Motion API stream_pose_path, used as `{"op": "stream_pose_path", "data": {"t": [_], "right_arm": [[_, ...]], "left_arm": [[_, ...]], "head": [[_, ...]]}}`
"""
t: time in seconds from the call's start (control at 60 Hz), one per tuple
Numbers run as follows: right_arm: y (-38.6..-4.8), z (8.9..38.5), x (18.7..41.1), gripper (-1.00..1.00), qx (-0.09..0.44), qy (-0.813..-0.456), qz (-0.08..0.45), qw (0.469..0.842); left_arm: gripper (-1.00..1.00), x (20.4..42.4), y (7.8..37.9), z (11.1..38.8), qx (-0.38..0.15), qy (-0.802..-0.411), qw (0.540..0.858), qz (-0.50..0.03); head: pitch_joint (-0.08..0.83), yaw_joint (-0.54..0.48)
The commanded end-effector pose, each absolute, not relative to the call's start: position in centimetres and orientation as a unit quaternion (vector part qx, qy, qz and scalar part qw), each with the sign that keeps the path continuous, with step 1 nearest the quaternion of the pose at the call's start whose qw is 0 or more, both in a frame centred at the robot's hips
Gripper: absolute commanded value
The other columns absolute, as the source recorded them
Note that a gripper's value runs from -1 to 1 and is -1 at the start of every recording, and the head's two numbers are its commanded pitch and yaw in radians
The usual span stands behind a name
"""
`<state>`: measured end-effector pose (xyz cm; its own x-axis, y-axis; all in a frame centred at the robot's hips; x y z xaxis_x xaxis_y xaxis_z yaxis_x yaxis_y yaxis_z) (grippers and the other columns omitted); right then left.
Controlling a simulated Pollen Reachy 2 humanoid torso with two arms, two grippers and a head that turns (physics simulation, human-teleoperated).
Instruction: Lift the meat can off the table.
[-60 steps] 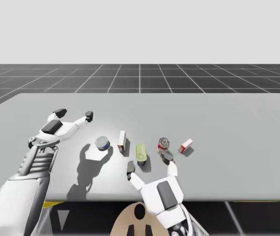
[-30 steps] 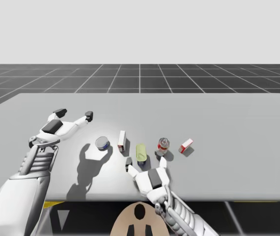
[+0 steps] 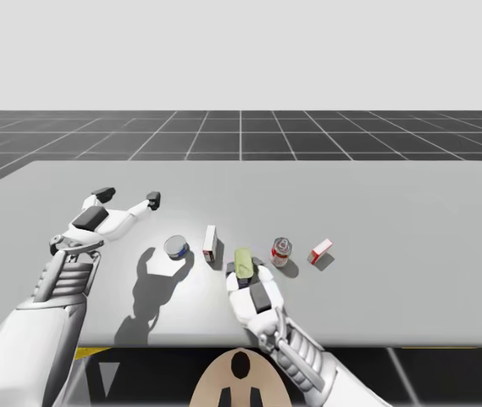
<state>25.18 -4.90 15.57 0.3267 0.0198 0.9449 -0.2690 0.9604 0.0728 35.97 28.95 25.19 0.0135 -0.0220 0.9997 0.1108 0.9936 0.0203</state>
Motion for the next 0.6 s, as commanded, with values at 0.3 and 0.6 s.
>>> {"op": "stream_pose_path", "data": {"t": [0.3, 0.6], "right_arm": [[0.44, 16.85, 23.41, 0.96, 0.199, -0.551, 0.057, 0.808], [0.38, 16.92, 23.21, 0.97, 0.200, -0.553, 0.059, 0.807]], "left_arm": [[-1.00, 35.90, 28.87, 25.15, -0.029, -0.701, 0.711, -0.048], [-1.00, 35.95, 28.84, 25.00, -0.027, -0.699, 0.713, -0.047]], "head": [[0.543, 0.03], [0.326, 0.02]]}}
